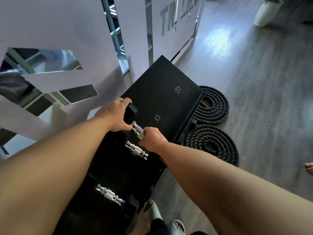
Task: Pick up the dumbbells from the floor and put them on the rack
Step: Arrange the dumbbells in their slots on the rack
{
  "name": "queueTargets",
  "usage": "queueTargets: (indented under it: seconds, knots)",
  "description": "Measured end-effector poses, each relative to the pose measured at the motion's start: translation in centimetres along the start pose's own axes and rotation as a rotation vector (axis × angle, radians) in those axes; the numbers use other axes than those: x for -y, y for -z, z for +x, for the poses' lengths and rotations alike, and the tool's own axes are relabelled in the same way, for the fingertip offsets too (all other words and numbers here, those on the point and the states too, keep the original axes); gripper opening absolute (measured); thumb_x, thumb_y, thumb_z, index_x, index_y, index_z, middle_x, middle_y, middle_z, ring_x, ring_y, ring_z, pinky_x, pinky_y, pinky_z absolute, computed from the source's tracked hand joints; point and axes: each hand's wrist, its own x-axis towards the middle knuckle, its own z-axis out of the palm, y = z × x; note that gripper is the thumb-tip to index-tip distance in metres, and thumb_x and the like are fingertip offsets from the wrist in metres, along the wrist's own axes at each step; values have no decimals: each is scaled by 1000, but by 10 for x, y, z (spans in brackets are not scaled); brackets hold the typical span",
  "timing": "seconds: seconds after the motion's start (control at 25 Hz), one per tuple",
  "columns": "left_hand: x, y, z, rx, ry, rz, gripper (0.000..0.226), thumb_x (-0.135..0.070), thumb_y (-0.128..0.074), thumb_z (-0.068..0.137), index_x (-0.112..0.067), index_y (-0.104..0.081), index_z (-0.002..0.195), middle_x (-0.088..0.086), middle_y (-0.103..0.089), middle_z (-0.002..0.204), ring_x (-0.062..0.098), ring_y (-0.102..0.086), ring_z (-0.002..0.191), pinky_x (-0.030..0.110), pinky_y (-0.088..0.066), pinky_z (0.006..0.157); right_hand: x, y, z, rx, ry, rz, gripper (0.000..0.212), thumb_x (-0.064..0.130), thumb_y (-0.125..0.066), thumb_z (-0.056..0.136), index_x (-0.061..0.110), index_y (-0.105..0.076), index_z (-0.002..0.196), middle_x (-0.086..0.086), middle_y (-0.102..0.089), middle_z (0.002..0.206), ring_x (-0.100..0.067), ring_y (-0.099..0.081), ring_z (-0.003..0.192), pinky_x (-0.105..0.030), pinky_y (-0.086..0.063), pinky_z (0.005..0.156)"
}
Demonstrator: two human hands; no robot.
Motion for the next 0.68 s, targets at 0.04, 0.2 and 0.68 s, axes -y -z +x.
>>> queueTargets:
  seconds: [0.04, 0.2, 0.68]
  knots:
    - [0, 0, 15, 12, -8, 2, 101, -56, -85, 60, -29, -35, 144, 5, -47, 147, 32, -58, 121, 51, -52, 95, -2, 6, 11, -3, -9, -8, 31, 23, -77, 78, 26, -48, 70, 5, -57, 76, -20, -61, 70, -29, -45, 59]
    - [-5, 3, 74, 35, -7, 3, 101, -60, -82, 60, -34, -31, 142, 2, -45, 147, 31, -59, 119, 50, -54, 91, -18, 33, 58, 15, -17, 17, 27, 20, -78, 80, 27, -52, 76, 2, -62, 82, -20, -65, 74, -35, -54, 64]
    - [-34, -60, 201, 180, 126, -3, 96, -53, -83, 69, -32, -30, 146, 3, -39, 146, 28, -59, 113, 39, -51, 77, -112, 49, 179, 165, -45, -16, 24, 18, -76, 81, 26, -53, 81, 3, -59, 82, -14, -60, 69, -29, -46, 60]
